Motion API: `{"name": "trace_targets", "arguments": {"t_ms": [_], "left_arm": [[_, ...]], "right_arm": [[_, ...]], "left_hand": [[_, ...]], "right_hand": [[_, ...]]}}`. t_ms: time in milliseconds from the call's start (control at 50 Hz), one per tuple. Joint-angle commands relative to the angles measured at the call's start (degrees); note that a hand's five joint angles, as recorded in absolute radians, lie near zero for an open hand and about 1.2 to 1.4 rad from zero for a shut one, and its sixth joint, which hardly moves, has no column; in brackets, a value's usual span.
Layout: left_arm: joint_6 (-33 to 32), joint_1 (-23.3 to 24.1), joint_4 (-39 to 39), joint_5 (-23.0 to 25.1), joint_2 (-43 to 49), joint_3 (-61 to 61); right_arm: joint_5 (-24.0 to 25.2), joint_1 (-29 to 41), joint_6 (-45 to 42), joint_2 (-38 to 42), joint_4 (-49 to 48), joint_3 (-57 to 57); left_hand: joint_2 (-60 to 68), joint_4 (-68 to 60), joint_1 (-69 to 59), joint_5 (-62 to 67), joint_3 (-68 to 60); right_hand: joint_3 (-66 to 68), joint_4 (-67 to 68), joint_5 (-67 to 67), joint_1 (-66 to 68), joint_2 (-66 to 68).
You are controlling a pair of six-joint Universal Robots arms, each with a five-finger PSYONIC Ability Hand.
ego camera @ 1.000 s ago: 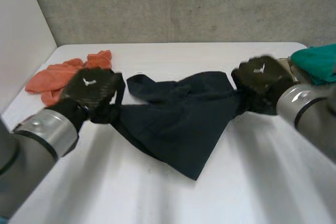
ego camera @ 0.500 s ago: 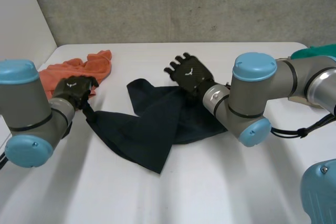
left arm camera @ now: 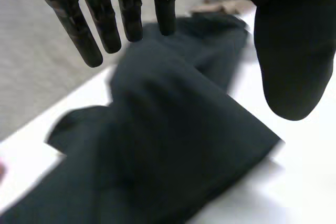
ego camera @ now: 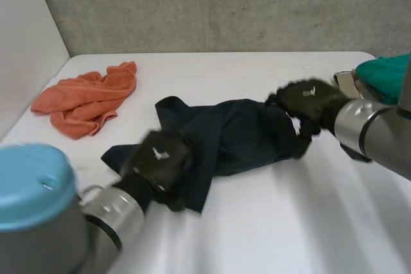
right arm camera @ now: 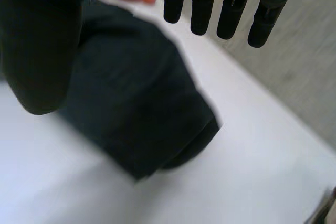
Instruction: Fold the laundry.
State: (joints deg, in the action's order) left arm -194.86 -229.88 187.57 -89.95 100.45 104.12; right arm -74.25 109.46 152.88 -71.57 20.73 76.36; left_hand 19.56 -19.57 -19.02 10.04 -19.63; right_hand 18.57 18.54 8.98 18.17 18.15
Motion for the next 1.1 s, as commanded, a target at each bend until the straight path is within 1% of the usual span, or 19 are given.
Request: {"name": "trace_targets", "arguments": {"t_ms": [20, 180, 300, 380, 400, 440, 460, 480, 580, 660, 680, 740, 760, 800, 880, 900, 960, 1060, 1100], "left_arm": [[-8.07, 3.91, 5.69, -4.88, 10.9, -2.52], [-13.87, 5.06, 17.54, -7.17, 19.6, -5.86], [-17.74, 3.39, 21.52, -7.52, 23.47, -8.41], [-19.94, 1.28, 21.78, -8.31, 25.14, -9.73], [-20.2, 0.15, 21.87, -8.83, 25.32, -10.08], [-20.12, -1.0, 22.04, -9.45, 25.15, -10.17], [-19.86, -2.14, 22.57, -9.89, 24.1, -9.91], [-19.68, -2.58, 22.92, -10.15, 23.4, -9.64], [-15.56, -5.75, 26.43, -9.89, 14.88, -5.26], [-8.62, -8.73, 28.02, -7.44, 3.9, -1.12], [-5.21, -10.48, 27.41, -5.87, -0.39, -0.16], [0.08, -13.39, 24.17, -3.48, -5.77, 0.73], [3.23, -15.23, 20.5, -1.74, -8.49, 0.73], [6.15, -17.26, 15.92, 0.03, -10.35, 0.29], [12.83, -20.95, 4.14, 5.83, -10.45, -2.25], [14.93, -21.48, 0.2, 8.45, -9.67, -2.87], [16.53, -21.92, -5.62, 11.98, -6.69, -4.1], [14.25, -21.92, -5.47, 8.84, 1.49, -6.91], [11.53, -21.75, -4.06, 6.38, 6.67, -9.72]], "right_arm": [[1.12, -1.45, -4.43, 4.68, -5.86, 4.23], [1.56, -1.1, -4.25, 12.76, -22.28, 5.81], [2.0, -0.74, -4.35, 16.89, -28.9, 4.76], [2.0, -0.3, -3.91, 19.27, -30.75, 3.1], [2.09, -0.22, -3.82, 20.14, -31.18, 2.4], [2.09, -0.04, -3.82, 21.03, -31.19, 1.6], [2.09, 0.05, -3.73, 21.55, -31.01, 0.73], [2.09, 0.05, -3.73, 21.65, -30.84, 0.46], [2.18, -0.3, -3.73, 18.76, -27.86, 0.37], [2.79, -1.36, -4.52, 10.94, -22.76, 1.33], [3.31, -2.23, -5.13, 7.36, -19.88, 1.33], [4.37, -3.82, -7.06, 2.68, -15.21, 1.51], [5.24, -4.69, -8.72, 0.23, -12.32, 1.34], [6.13, -5.4, -10.58, -1.99, -9.23, 1.16], [8.85, -6.11, -14.18, -6.03, -3.52, 1.16], [9.73, -6.02, -14.62, -6.56, -1.85, 1.42], [10.52, -5.67, -15.33, -6.04, 1.23, 1.68], [9.3, -5.75, -16.65, -1.04, 2.21, 1.34], [7.9, -5.58, -17.18, 2.56, 1.51, 0.28]], "left_hand": [[4.44, -4.43, -4.98, 3.96, -4.37], [4.61, -4.6, -5.15, 4.13, -4.54], [5.11, -5.1, -5.65, 4.63, -5.04], [18.21, -18.2, -18.75, 17.72, -18.13], [28.06, -28.05, -28.6, 27.58, -27.99], [40.7, -40.69, -41.24, 40.22, -40.63], [56.1, -56.09, -56.64, 55.61, -56.02], [60.4, -60.39, -60.94, 59.91, -60.32], [60.44, -60.43, -60.98, 59.96, -60.37], [60.44, -60.43, -60.98, 59.96, -60.37], [60.44, -60.43, -60.98, 59.96, -60.37], [60.44, -60.43, -60.98, 59.96, -60.37], [60.44, -60.43, -60.98, 59.96, -60.37], [60.44, -60.43, -60.98, 59.96, -60.37], [60.44, -60.43, -60.98, 59.96, -60.37], [60.44, -60.43, -60.98, 59.96, -60.37], [60.44, -60.43, -60.98, 59.96, -60.37], [60.44, -60.43, -60.98, 59.96, -60.37], [60.44, -60.43, -60.98, 59.96, -60.37]], "right_hand": [[4.05, 4.07, 3.64, 4.45, 4.47], [2.87, 2.9, 2.46, 3.27, 3.29], [3.7, 3.73, 3.29, 4.11, 4.12], [16.63, 16.65, 16.22, 17.03, 17.05], [26.15, 26.18, 25.74, 26.56, 26.57], [34.94, 34.97, 34.53, 35.35, 35.36], [54.15, 54.17, 53.74, 54.55, 54.57], [61.36, 61.38, 60.95, 61.76, 61.78], [61.43, 61.46, 61.02, 61.83, 61.85], [61.43, 61.46, 61.02, 61.83, 61.85], [61.43, 61.46, 61.02, 61.83, 61.85], [61.43, 61.46, 61.02, 61.83, 61.85], [61.43, 61.46, 61.02, 61.83, 61.85], [61.43, 61.46, 61.02, 61.83, 61.85], [61.43, 61.46, 61.02, 61.83, 61.85], [61.43, 61.46, 61.02, 61.83, 61.85], [61.43, 61.46, 61.02, 61.83, 61.85], [61.43, 61.46, 61.02, 61.83, 61.85], [61.43, 61.46, 61.02, 61.83, 61.85]]}}
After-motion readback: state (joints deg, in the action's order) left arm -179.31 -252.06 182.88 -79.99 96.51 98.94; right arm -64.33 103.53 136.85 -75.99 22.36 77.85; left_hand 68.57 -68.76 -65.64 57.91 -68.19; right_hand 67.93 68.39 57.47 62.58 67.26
